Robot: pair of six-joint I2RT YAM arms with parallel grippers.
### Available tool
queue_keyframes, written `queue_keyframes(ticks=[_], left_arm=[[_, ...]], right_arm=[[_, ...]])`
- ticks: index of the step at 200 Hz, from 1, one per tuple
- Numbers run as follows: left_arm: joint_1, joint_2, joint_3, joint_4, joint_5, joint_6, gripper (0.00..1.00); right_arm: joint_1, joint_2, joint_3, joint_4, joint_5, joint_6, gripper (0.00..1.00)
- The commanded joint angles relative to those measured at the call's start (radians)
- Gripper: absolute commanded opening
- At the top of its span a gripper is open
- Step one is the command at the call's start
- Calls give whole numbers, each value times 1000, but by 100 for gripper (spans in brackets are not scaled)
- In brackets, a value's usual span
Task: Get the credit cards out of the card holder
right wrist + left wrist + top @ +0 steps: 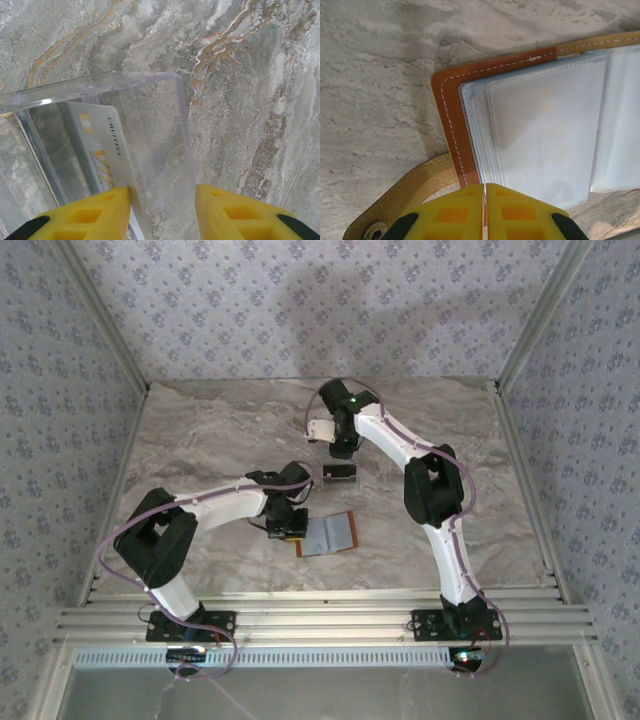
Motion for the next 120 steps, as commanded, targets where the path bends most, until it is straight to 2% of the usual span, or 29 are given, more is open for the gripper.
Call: queue_keyframes(ticks=[1,42,120], left_arm=[[-2,-35,-8,-19,-14,-10,11],[-1,-34,-6,-19,-14,-8,11],[-1,-32,-1,-26,-13,-6,11]], right_arm=[[1,-74,-18,34,17,3,40],[1,-90,-55,98,23,9,41],[3,-28,-67,88,12,9,41]])
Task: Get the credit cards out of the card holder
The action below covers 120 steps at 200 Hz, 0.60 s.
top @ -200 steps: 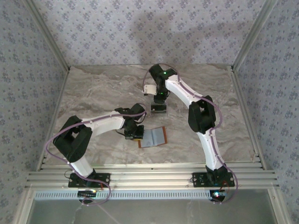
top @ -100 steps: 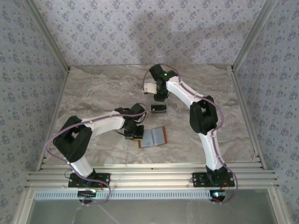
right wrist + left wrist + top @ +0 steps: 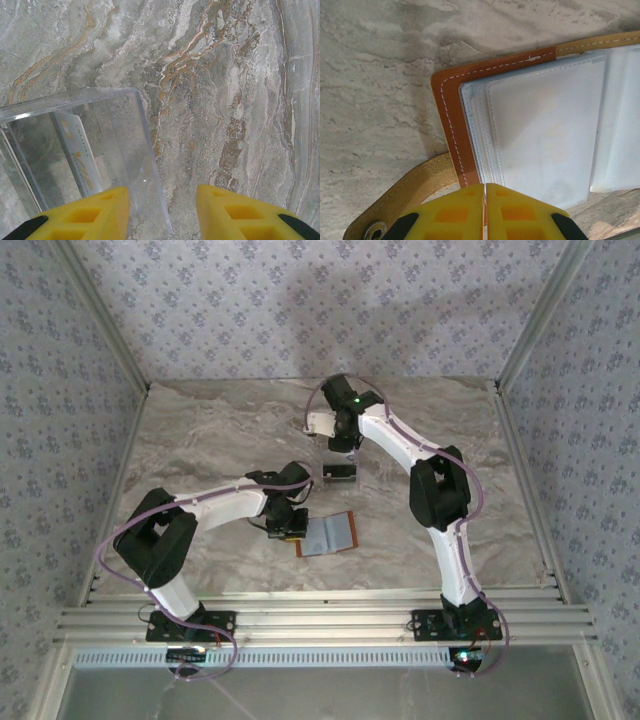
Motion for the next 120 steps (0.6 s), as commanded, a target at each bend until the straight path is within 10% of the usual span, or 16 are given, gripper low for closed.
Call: queue_keyframes(ticks=[1,120], left_arm=[[-1,-30,-1,-26,-13,-6,11],[-1,-39,-6,-25,-14,-10,11]], right_arm=[[4,28,-12,-15,4,9,41],[3,-8,-45,-18,-18,27,41]])
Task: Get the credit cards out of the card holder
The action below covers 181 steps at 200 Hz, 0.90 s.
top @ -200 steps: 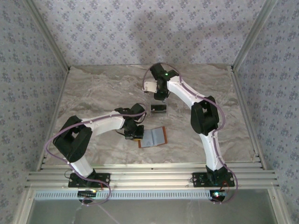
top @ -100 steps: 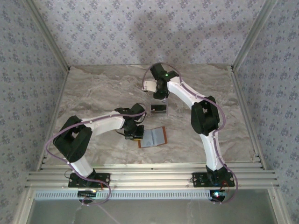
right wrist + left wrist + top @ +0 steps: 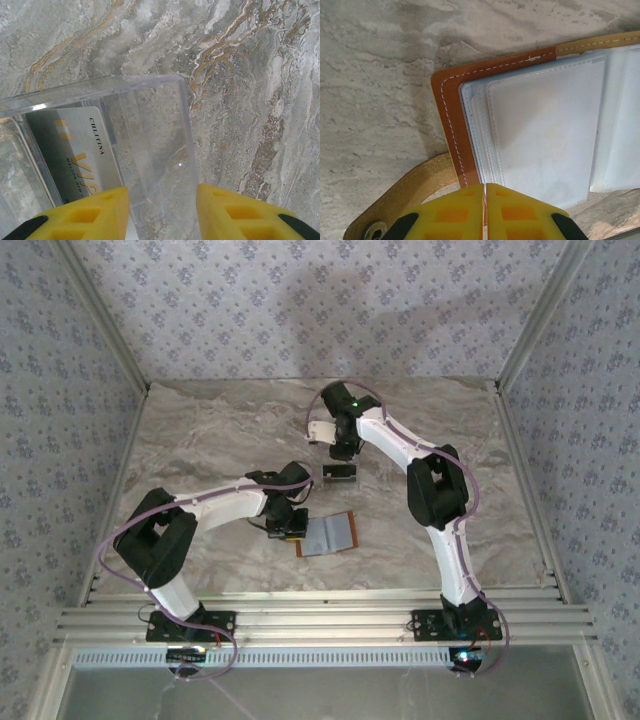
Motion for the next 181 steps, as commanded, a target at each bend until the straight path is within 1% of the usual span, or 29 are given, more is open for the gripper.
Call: queue_keyframes(ticks=[1,35,56,87,101,109,133,146,170,181], left_arm=[[-2,-39,-7,-25,-14,-10,11],[2,-47,-11,-19,-28,-11,11],[11,-58,-20,-5,-28,-16,11],[28,-69,-37,19,-9,-18,11],[37,-74,-48,36,7,-19,11],[43,-75,-55,47,19,-19,10],[67,-75,-85,95,62,-26,10],[77,-71,-97,115,74,-27,10],[94,-57,-105,138,95,-24,10],[104,-56,-117,161,111,-29,10]], right_arm=[[3,-29,-12,3,-1,28,41],[4,-100,-17,26,-27,95,41],[2,-134,-17,19,-70,187,41],[0,-185,-40,15,-125,381,41],[-3,-221,-68,33,-131,504,38],[-6,-241,-86,35,-155,572,36],[-16,-321,-189,65,-266,762,34],[-24,-375,-266,100,-368,848,33],[-27,-472,-425,211,-455,1035,26],[-27,-504,-475,220,-485,1119,23]])
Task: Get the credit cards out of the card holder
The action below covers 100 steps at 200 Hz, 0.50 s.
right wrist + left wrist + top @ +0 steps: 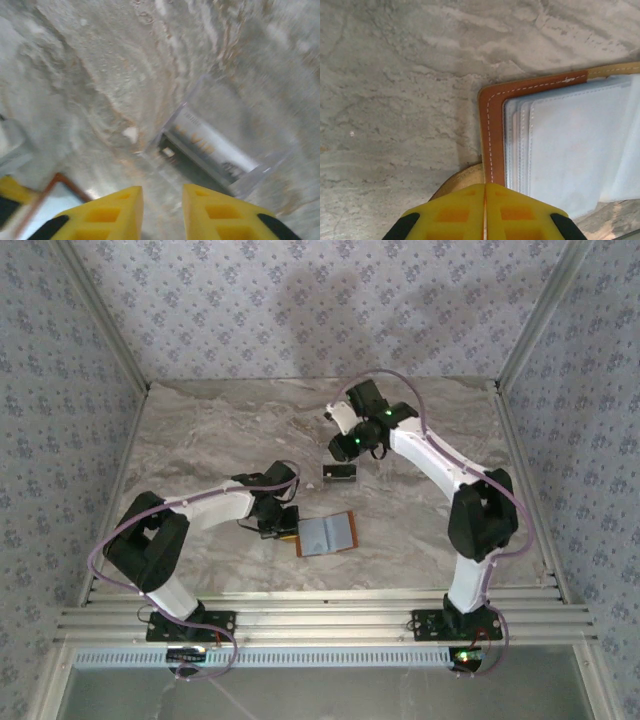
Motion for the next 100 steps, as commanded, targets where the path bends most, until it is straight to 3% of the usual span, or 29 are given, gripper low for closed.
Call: queue_keyframes(ticks=[1,62,100], left_arm=[[19,-4,-20,57,54,-9,10],[57,1,-53,87,112,4,8],[63,-18,-66,75,127,17,8]], right_arm=[[-4,-86,-99,79,-148,285,23],[39,-190,-273,140,-262,620,9],[100,-213,-345,176,-272,684,11]])
